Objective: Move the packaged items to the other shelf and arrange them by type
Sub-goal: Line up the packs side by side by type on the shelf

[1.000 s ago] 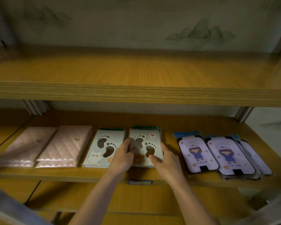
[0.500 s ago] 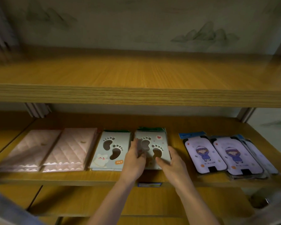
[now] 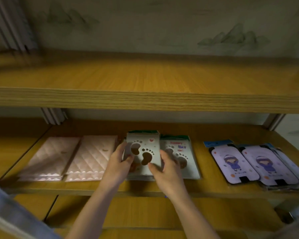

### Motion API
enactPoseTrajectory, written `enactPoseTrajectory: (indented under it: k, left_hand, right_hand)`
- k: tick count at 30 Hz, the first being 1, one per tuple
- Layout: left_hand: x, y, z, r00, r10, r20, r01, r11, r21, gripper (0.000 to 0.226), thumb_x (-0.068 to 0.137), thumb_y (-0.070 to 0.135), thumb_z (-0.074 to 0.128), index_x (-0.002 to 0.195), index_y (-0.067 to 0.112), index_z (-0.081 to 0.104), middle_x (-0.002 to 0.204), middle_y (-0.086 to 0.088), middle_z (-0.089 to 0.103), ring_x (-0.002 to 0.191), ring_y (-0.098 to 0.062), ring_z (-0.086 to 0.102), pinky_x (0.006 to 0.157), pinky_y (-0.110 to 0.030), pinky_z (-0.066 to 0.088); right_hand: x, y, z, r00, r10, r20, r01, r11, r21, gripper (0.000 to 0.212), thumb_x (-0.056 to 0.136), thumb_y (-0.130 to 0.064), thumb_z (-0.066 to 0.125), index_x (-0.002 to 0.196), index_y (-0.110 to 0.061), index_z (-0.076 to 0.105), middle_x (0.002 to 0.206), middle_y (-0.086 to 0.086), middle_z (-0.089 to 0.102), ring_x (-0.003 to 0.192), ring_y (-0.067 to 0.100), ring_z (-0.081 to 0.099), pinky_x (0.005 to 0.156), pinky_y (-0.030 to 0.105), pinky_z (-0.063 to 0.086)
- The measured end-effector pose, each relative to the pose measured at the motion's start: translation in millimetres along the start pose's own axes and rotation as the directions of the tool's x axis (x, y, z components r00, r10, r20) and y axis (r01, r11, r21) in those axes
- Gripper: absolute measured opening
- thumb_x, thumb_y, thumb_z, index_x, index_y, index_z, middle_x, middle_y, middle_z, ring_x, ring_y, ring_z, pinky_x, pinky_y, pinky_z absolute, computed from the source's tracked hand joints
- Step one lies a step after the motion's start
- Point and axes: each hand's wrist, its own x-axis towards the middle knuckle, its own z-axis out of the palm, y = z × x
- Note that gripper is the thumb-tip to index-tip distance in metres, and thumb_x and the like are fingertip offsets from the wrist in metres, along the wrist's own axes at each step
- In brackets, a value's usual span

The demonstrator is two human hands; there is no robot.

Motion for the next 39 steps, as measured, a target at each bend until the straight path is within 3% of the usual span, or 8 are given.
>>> enactPoseTrajectory:
  k: [6, 9, 15, 20, 23, 26, 28, 39]
  left_hand:
    - [1, -15, -12, 0.996, 0.025, 0.091, -0.042, 0.981, 0.188, 0.054, 0.09, -0.001, 0.049, 0.14, 0.01, 0.03, 0.135, -0.003, 0.043, 0.121, -0.011, 0.039, 0.101, -0.023, 0.034]
    - [5, -21, -9, 0.99, 0.069, 0.125, -0.108, 0.933, 0.343, 0.058, 0.089, 0.001, 0.051, 0.141, 0.009, 0.027, 0.148, -0.011, 0.03, 0.137, -0.025, 0.027, 0.111, -0.04, 0.028]
    - [9, -22, 1, 0.979, 0.138, 0.149, -0.195, 0.839, 0.508, 0.06, 0.092, 0.005, 0.047, 0.145, 0.008, 0.018, 0.154, -0.01, 0.015, 0.142, -0.022, 0.012, 0.116, -0.035, 0.013]
    - [2, -14, 16, 0.972, 0.215, 0.095, -0.236, 0.884, 0.404, 0.054, 0.093, 0.003, 0.044, 0.142, 0.017, 0.028, 0.152, -0.003, 0.024, 0.14, -0.021, 0.02, 0.114, -0.037, 0.022]
    - [-8, -5, 38, 0.955, 0.253, 0.153, -0.292, 0.884, 0.364, 0.048, 0.094, 0.012, 0.045, 0.14, 0.019, 0.033, 0.144, -0.003, 0.039, 0.133, -0.021, 0.035, 0.108, -0.04, 0.033]
    - [-11, -2, 62, 0.942, 0.251, 0.223, -0.335, 0.747, 0.575, 0.048, 0.097, 0.03, 0.039, 0.14, 0.011, 0.029, 0.145, -0.008, 0.037, 0.139, -0.02, 0.022, 0.116, -0.035, 0.013]
    - [-12, -1, 70, 0.945, 0.246, 0.216, -0.327, 0.674, 0.663, 0.053, 0.097, 0.037, 0.034, 0.142, 0.008, 0.026, 0.148, -0.008, 0.034, 0.142, -0.017, 0.013, 0.118, -0.035, 0.003]
    - [-18, -3, 78, 0.937, 0.285, 0.204, -0.342, 0.619, 0.707, 0.05, 0.098, 0.029, 0.035, 0.14, 0.003, 0.026, 0.147, -0.011, 0.034, 0.142, -0.018, 0.015, 0.116, -0.031, 0.003]
  right_hand:
    - [-1, -7, 21, 0.995, -0.087, -0.04, 0.059, 0.888, -0.457, 0.062, 0.094, -0.048, 0.042, 0.147, -0.023, 0.023, 0.149, -0.007, 0.035, 0.14, 0.017, 0.019, 0.114, 0.035, 0.018]
    - [-2, -9, 24, 0.99, -0.131, -0.047, 0.083, 0.825, -0.56, 0.059, 0.094, -0.049, 0.039, 0.146, -0.024, 0.027, 0.146, -0.007, 0.038, 0.137, 0.017, 0.021, 0.109, 0.035, 0.022]
    - [-1, -7, 25, 0.982, -0.175, -0.076, 0.088, 0.772, -0.63, 0.052, 0.094, -0.049, 0.037, 0.14, -0.024, 0.037, 0.145, -0.007, 0.034, 0.134, 0.018, 0.022, 0.106, 0.035, 0.023]
    - [8, 7, -20, 0.981, -0.093, -0.171, 0.008, 0.898, -0.441, 0.05, 0.094, -0.043, 0.044, 0.141, -0.028, 0.035, 0.145, -0.009, 0.034, 0.138, 0.016, 0.021, 0.112, 0.035, 0.02]
    - [24, 32, -51, 0.971, 0.053, -0.233, -0.112, 0.962, -0.248, 0.048, 0.093, -0.032, 0.052, 0.139, -0.021, 0.041, 0.14, 0.001, 0.045, 0.13, 0.022, 0.038, 0.108, 0.038, 0.035]
    - [34, 53, -65, 0.97, 0.188, -0.154, -0.21, 0.967, -0.145, 0.05, 0.09, -0.032, 0.058, 0.136, -0.018, 0.044, 0.127, 0.008, 0.057, 0.113, 0.024, 0.057, 0.092, 0.039, 0.051]
    - [35, 62, -66, 0.971, 0.2, -0.129, -0.216, 0.969, -0.121, 0.052, 0.089, -0.032, 0.06, 0.136, -0.017, 0.045, 0.125, 0.007, 0.059, 0.112, 0.024, 0.058, 0.094, 0.043, 0.051]
    - [23, 65, -62, 0.978, 0.139, -0.157, -0.153, 0.985, -0.081, 0.056, 0.089, -0.03, 0.06, 0.139, -0.018, 0.04, 0.13, 0.002, 0.056, 0.122, 0.019, 0.052, 0.1, 0.042, 0.047]
